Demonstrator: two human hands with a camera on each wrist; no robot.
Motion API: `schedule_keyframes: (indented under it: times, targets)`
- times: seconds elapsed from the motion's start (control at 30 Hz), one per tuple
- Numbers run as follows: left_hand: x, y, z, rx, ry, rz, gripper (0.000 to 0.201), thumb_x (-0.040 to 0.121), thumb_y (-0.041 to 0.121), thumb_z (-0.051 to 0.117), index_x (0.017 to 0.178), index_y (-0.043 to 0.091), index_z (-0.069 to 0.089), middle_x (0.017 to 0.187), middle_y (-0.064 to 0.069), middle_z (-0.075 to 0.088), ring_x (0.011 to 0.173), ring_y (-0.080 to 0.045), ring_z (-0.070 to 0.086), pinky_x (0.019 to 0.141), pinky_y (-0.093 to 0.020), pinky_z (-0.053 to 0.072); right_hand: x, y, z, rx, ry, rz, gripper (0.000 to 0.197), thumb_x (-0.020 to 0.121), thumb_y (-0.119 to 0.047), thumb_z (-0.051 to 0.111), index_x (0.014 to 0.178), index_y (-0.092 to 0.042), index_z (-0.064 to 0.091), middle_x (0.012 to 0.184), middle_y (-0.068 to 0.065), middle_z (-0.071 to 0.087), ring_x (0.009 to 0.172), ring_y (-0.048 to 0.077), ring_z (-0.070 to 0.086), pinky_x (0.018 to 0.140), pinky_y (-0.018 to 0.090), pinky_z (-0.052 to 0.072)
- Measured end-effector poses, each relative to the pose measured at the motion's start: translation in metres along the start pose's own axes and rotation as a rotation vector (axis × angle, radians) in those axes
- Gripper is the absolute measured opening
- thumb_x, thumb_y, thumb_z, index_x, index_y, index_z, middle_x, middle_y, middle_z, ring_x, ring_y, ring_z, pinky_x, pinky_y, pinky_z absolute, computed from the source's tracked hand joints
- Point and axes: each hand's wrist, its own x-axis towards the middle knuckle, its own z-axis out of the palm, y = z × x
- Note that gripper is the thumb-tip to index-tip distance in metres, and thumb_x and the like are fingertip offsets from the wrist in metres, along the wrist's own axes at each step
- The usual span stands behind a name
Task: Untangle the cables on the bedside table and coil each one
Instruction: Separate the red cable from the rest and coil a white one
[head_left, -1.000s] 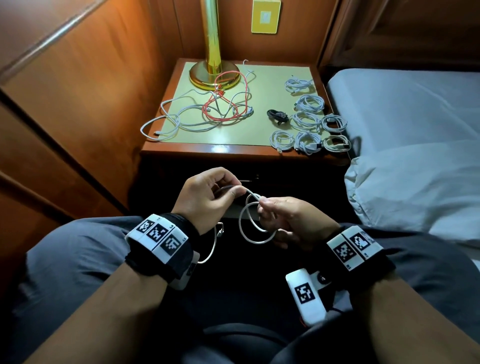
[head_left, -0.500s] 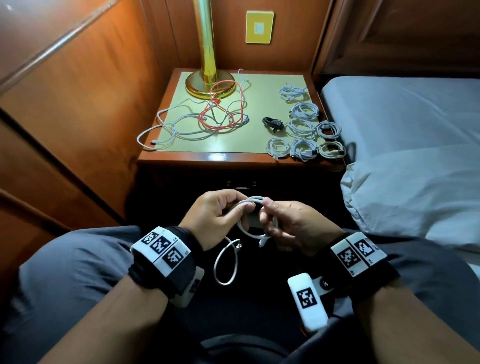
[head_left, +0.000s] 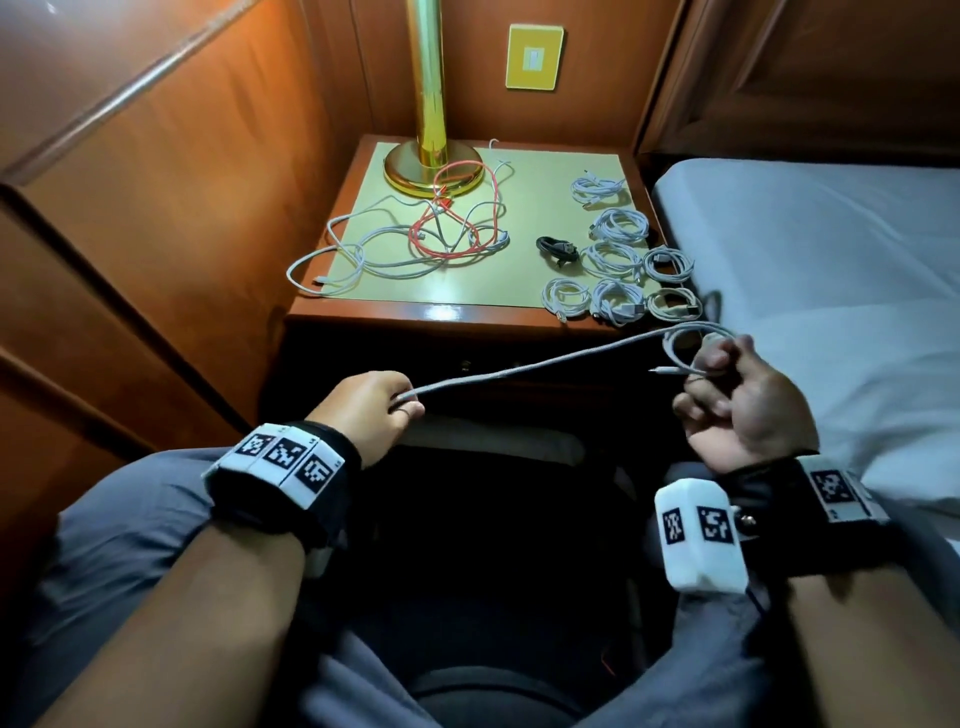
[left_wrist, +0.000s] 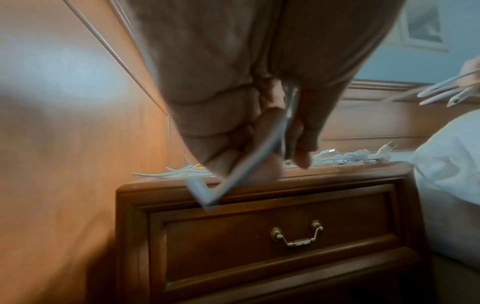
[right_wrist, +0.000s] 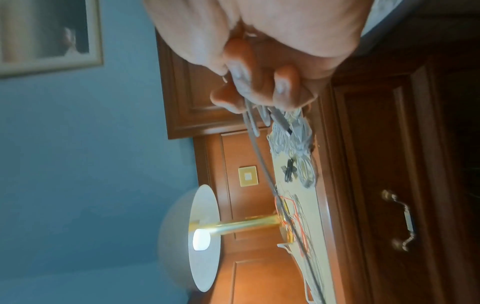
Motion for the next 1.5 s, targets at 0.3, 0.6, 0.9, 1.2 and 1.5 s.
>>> schedule_keyframes:
  times: [0.3, 0.6, 0.9, 1.2, 1.5]
  targets:
    - [-0.01, 0.023, 0.043, -0.118, -0.079, 0.159, 0.063, 0.086, 0.024, 0.076, 0.142, 0.02, 0.047, 0.133, -0.001, 0.048, 0.111, -0.019, 0.058, 0.102, -0.034, 0.048, -0.02, 0.036, 0.026, -0.351, -0.218, 0.019, 0.031, 0.106, -0.026, 0.038, 0.088, -0.01, 0.058, 0.054, -0.003, 0.045, 0.034, 0.006, 0.029, 0.037, 0.016, 0.022]
    - [-0.013, 0.042, 0.031, -0.711, 0.109, 0.133, 0.042, 0.092, 0.014, 0.053, 0.134, 0.017, 0.055, 0.117, -0.003, 0.068, 0.104, -0.019, 0.068, 0.101, -0.036, 0.051, -0.04, 0.056, 0.038, -0.432, -0.602, 0.323, 0.031, 0.099, -0.034, 0.043, 0.081, -0.011, 0.054, 0.052, -0.003, 0.028, 0.032, 0.006, 0.019, 0.043, 0.025, 0.012]
    - [-0.01, 0.048, 0.045, -0.49, -0.013, 0.262, 0.01, 0.097, 0.018, 0.057, 0.102, 0.024, 0.064, 0.077, 0.007, 0.065, 0.072, -0.012, 0.062, 0.073, -0.031, 0.051, -0.033, 0.037, 0.035, -0.058, -0.446, 0.368, 0.033, 0.098, -0.038, 0.042, 0.07, -0.021, 0.045, 0.054, -0.008, 0.027, 0.028, 0.005, 0.019, 0.047, 0.028, 0.015]
    - [-0.01, 0.039, 0.047, -0.234, 0.103, 0.421, 0.007, 0.094, 0.018, 0.065, 0.095, 0.023, 0.069, 0.079, 0.008, 0.061, 0.071, -0.006, 0.059, 0.07, -0.027, 0.049, -0.015, 0.035, 0.021, -0.361, -0.025, -0.126, 0.028, 0.106, -0.023, 0.043, 0.087, -0.013, 0.06, 0.071, 0.002, 0.066, 0.044, 0.014, 0.049, 0.045, 0.023, 0.035]
    - [-0.019, 0.056, 0.038, -0.45, 0.29, 0.559, 0.008, 0.09, 0.007, 0.071, 0.092, 0.012, 0.076, 0.089, 0.006, 0.07, 0.084, -0.009, 0.068, 0.077, -0.022, 0.053, -0.035, 0.073, 0.034, -0.984, -0.555, 0.111, 0.028, 0.107, -0.018, 0.041, 0.089, -0.011, 0.062, 0.066, 0.004, 0.063, 0.038, 0.015, 0.044, 0.038, 0.022, 0.035]
